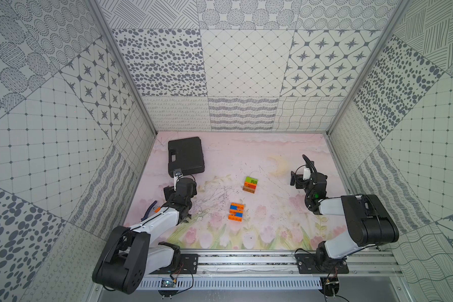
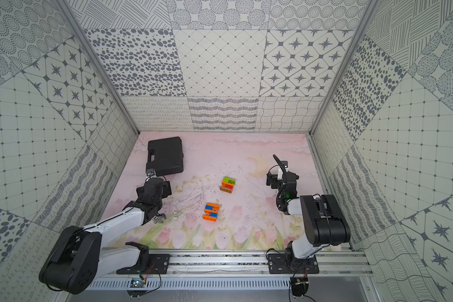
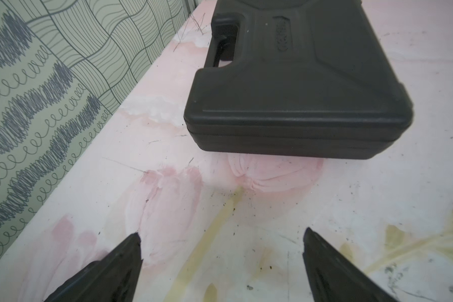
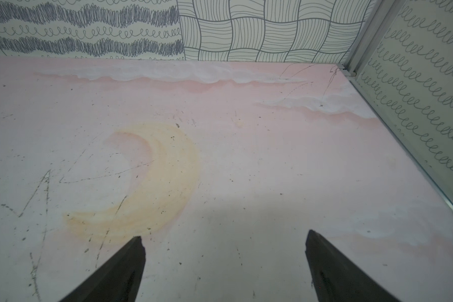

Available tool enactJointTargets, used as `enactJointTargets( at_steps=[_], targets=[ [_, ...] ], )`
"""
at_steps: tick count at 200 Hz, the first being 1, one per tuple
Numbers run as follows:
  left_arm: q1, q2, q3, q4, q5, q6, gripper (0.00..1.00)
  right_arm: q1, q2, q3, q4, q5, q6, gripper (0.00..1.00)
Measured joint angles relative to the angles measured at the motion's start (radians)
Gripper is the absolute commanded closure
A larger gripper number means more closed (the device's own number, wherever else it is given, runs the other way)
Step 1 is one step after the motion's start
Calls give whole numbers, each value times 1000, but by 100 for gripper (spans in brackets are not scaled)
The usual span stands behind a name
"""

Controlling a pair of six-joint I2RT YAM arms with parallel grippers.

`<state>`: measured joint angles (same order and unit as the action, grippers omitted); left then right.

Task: Assemble the number 5 with lego
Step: Reset both arms

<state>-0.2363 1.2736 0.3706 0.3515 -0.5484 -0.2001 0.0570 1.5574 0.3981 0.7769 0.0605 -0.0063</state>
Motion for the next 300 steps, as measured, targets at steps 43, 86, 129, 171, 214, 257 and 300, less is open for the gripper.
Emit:
enactJointTargets(
  at_steps=[43,86,129,171,214,257,300],
  targets=[
    [95,123,27,165,127,55,1,-1,0,0,0,-5,2,1],
    [158,266,-31,377,226,79,1,-3,0,0,-1,-9,5,1],
    [169,299,2,453,277,84,1,-13,0,0,-2,-19,16,1],
    [172,308,5,497,292,92,1,-14,0,0,-2,-26,19,1],
    [165,313,9,510,302,109,1,-14,0,0,-2,-27,22,1],
    [164,314,11,524,305,122,1,-14,0,0,-2,-27,22,1],
    [164,315,11,528,306,124,1,-14,0,0,-2,-27,22,1]
  ],
)
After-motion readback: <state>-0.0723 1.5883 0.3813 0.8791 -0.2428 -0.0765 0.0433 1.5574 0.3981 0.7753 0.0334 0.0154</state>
